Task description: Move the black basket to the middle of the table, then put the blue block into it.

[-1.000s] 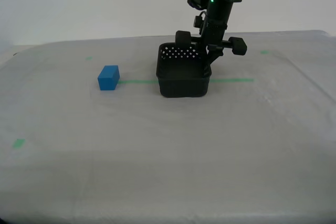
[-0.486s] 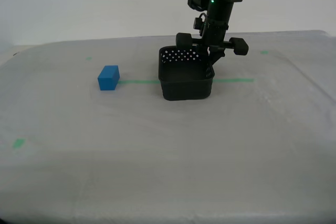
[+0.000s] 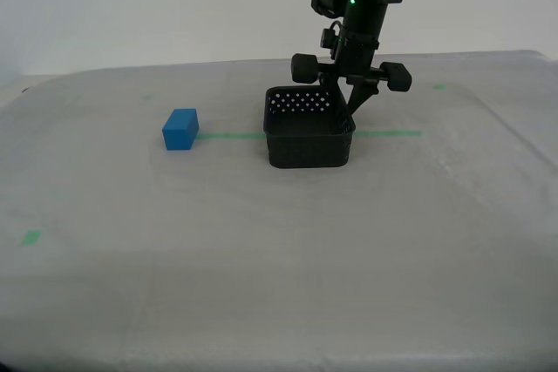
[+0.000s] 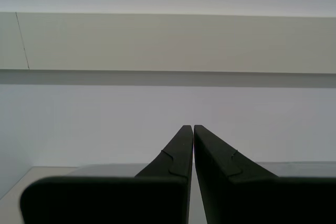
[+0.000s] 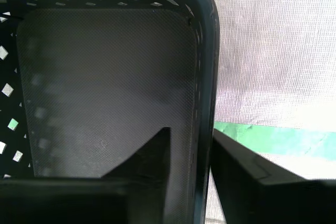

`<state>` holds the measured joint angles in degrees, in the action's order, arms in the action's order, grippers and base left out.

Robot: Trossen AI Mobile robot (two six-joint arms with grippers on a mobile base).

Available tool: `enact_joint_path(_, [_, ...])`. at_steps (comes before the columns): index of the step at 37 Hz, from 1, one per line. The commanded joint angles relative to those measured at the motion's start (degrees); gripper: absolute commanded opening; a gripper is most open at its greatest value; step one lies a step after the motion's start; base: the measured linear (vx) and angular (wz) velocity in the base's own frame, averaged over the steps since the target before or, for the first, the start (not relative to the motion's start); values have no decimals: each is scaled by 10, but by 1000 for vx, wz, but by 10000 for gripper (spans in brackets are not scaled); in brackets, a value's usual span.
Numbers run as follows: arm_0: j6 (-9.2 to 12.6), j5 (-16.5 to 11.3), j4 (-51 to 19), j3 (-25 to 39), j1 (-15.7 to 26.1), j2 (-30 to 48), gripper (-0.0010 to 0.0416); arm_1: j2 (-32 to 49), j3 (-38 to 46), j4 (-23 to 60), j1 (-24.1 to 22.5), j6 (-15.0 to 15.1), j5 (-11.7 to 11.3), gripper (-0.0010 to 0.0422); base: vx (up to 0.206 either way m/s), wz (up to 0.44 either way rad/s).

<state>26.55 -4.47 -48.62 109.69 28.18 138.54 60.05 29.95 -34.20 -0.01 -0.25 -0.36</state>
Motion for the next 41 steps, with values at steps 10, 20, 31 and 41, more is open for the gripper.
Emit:
enact_joint_path(10, [-7,1,2,1,3,-1,288,0,0,-2,0,1,0,0,0,0])
enact_joint_path(20, [-14,-9,-4,1,4,-1,386,0,0,-2,0,1,0,0,0,0])
enact_joint_path(31, [-54,-12,-14,1,4,-2,407,0,0,-2,0,1,0,0,0,0])
enact_joint_path(41, [-56,13,-18,1,9,-27,403,0,0,-2,0,1,0,0,0,0])
